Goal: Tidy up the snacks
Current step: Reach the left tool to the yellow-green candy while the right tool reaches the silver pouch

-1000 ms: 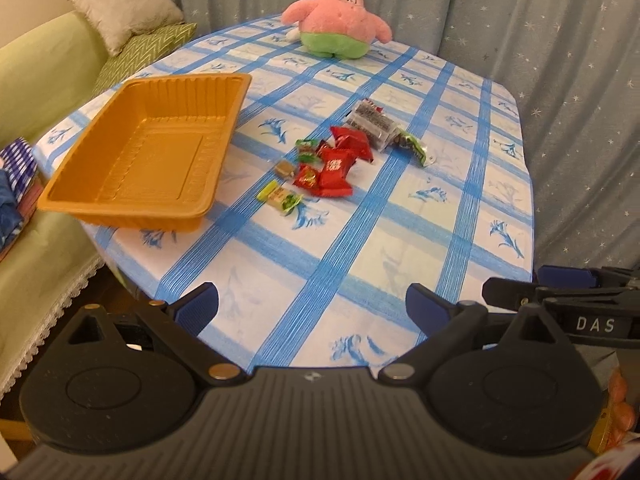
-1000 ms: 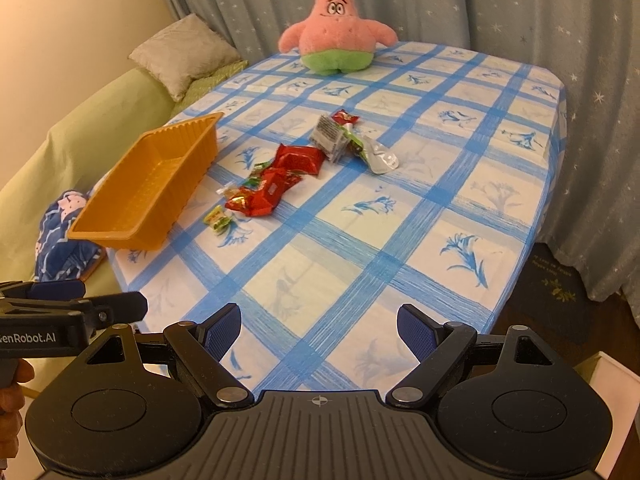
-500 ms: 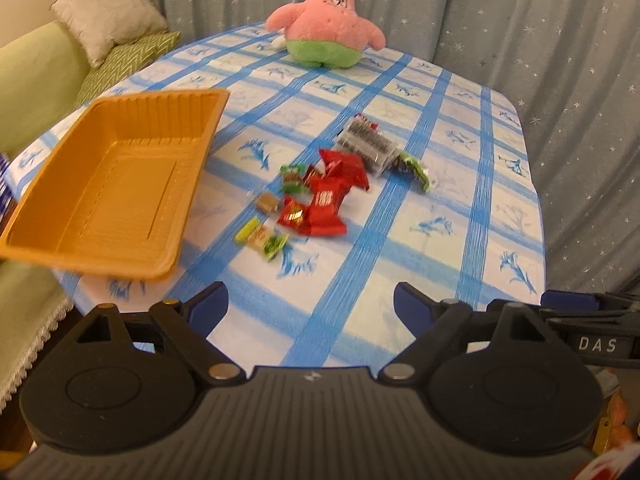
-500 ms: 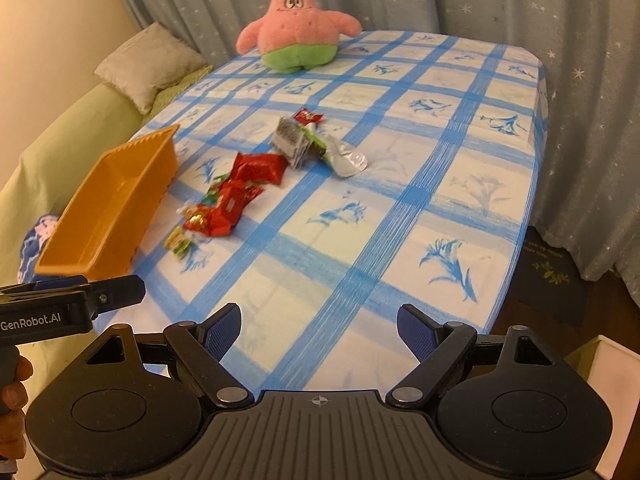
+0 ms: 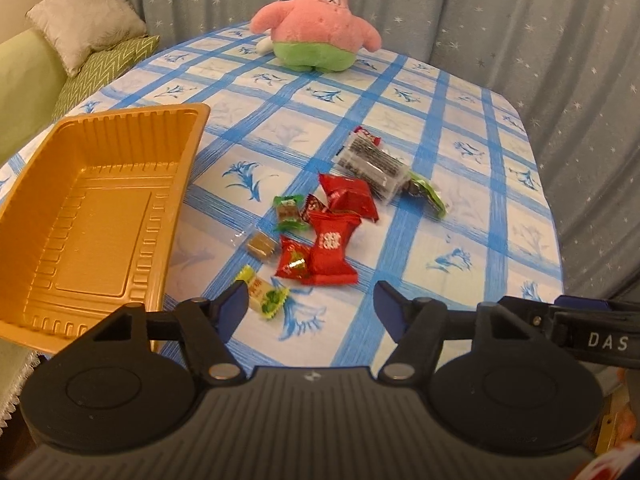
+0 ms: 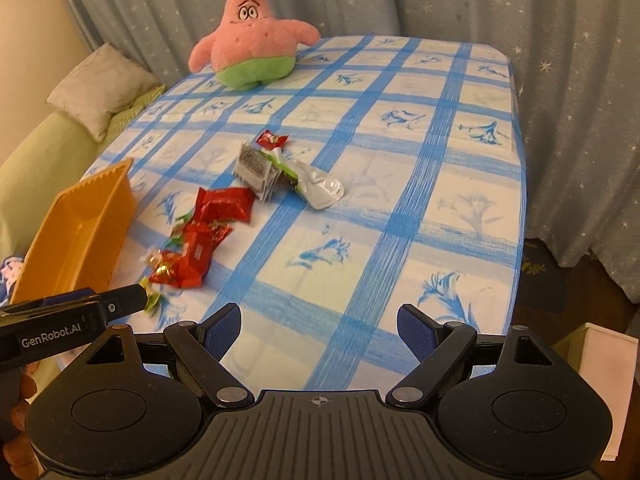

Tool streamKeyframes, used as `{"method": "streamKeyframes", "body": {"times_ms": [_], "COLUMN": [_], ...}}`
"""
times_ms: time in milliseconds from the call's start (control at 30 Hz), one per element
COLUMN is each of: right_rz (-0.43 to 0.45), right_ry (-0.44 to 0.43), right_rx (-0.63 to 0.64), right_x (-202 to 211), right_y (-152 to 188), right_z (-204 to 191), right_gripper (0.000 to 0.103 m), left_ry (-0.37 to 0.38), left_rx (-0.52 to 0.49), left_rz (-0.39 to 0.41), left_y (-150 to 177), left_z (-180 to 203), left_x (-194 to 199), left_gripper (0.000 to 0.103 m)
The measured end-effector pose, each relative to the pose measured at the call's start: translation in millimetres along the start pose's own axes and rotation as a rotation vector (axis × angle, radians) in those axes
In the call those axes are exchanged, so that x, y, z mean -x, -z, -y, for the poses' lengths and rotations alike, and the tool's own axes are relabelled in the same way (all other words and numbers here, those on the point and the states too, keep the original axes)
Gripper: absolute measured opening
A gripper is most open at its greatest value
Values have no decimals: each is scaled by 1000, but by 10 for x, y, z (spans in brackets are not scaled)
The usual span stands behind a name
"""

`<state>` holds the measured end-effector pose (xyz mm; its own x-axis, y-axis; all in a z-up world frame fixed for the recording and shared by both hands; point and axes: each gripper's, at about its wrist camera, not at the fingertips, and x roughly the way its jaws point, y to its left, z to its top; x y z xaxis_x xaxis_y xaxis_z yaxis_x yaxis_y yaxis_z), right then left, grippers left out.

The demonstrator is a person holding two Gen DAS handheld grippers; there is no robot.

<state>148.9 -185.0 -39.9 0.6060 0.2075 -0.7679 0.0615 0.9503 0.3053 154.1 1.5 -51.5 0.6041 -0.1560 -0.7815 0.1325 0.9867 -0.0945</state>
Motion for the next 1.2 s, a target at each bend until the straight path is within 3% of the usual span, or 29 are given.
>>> {"method": "streamKeyframes", "body": {"times_ms": [67, 233, 333, 567, 800, 1200], "right_rz": [0, -10, -31, -61, -72, -78], "right_ry": [2, -23, -60, -158, -204, -225], "right_rx": [-6, 26, 55, 176, 222, 265], "right_x": [-35, -175, -304, -560, -763, -978], "right_y": [-31, -138, -219, -445, -635, -862], "right_z": [6, 76, 178, 406, 583, 539], "right_gripper": [85, 85, 85, 85, 85, 85], "left_ry": [-20, -82, -148, -314, -379, -437], "left_rx": [14, 74, 133, 305, 404, 439], "left_rz": [-16, -23, -16, 1, 44, 47], "left_y": [-8, 36, 75, 179, 194, 110], "left_z": [-11, 0, 44, 100, 127, 54], "left_x": [-55, -131, -192, -308, -370, -617], "left_gripper": [55, 53, 52, 39, 36, 32]}}
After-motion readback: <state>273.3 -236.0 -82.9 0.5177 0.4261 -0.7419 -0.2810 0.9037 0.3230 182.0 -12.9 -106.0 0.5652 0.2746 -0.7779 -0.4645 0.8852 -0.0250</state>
